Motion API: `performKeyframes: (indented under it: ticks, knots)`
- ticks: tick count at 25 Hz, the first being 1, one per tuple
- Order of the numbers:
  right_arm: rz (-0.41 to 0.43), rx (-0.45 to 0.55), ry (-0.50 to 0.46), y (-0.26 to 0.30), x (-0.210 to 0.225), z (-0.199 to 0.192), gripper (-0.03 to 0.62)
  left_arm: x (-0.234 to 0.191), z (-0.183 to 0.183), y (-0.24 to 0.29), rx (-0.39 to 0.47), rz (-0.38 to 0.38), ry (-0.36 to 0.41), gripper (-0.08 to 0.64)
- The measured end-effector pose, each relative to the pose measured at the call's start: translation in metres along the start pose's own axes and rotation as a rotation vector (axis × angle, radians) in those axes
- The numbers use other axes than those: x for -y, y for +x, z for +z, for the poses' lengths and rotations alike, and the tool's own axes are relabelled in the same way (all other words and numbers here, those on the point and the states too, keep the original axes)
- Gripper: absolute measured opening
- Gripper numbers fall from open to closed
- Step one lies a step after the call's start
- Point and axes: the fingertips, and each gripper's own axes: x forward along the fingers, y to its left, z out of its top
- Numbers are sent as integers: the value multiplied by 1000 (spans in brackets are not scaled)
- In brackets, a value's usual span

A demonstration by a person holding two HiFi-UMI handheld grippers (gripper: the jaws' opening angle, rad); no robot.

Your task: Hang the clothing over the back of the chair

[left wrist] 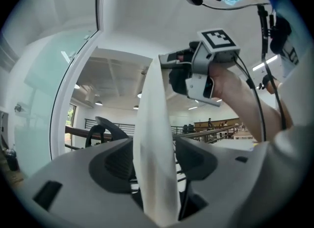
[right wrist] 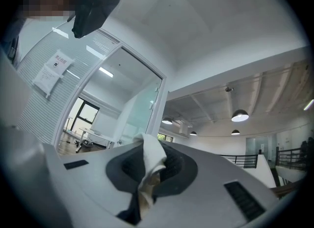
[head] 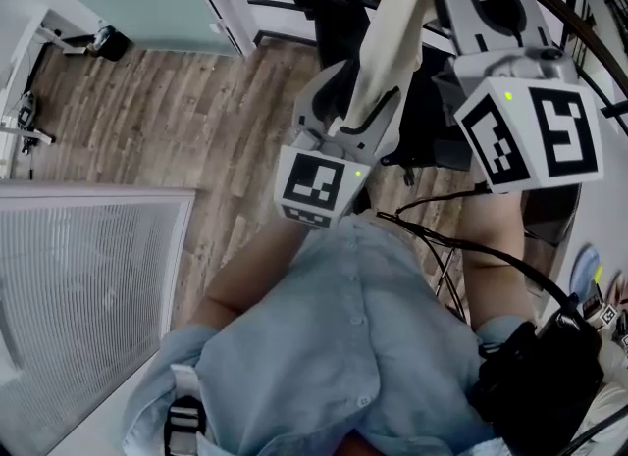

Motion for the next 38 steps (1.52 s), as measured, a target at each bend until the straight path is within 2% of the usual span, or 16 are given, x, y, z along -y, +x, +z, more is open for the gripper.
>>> performKeyframes:
  ticks: [5, 10, 11, 13, 14, 18, 22, 26, 28, 31, 32, 34, 38]
  knots:
    - [23, 52, 2, 2, 15, 25, 21, 4, -13, 18, -40, -13, -9, 253]
    - [23, 93, -2, -1, 35, 39, 21, 2, -20, 34, -65, 11, -15, 244]
    - [19, 94, -1, -3, 40, 37, 21, 2, -22, 36, -73, 16, -15, 199]
    - [4, 89, 3, -5, 51, 30, 21, 1, -24, 40, -90, 29, -10, 54]
    - [-8, 85, 6, -6, 58, 25, 21, 0, -25, 42, -98, 34, -9, 36]
    - [-70, 48, 32, -12, 94, -6, 21, -1, -26, 47, -125, 35, -35, 31]
    - [-111, -12, 54, -8, 119, -38, 21, -5, -12, 51, -116, 36, -77, 29]
    - [-96, -119, 82, -3, 128, -90, 21, -9, 17, 62, -75, 51, -37, 29]
    - [-71, -180, 90, -3, 124, -122, 21, -13, 33, 68, -50, 59, -4, 29]
    - [10, -239, 100, -4, 104, -158, 23, -23, 54, 72, -18, 80, 27, 29]
    - [44, -254, 108, -4, 96, -168, 40, -26, 58, 73, -12, 91, 31, 29]
    - [103, -273, 133, -7, 83, -185, 124, -33, 66, 75, -2, 109, 38, 29]
    - [171, -274, 209, -16, 80, -205, 208, -48, 84, 83, 15, 145, 58, 29]
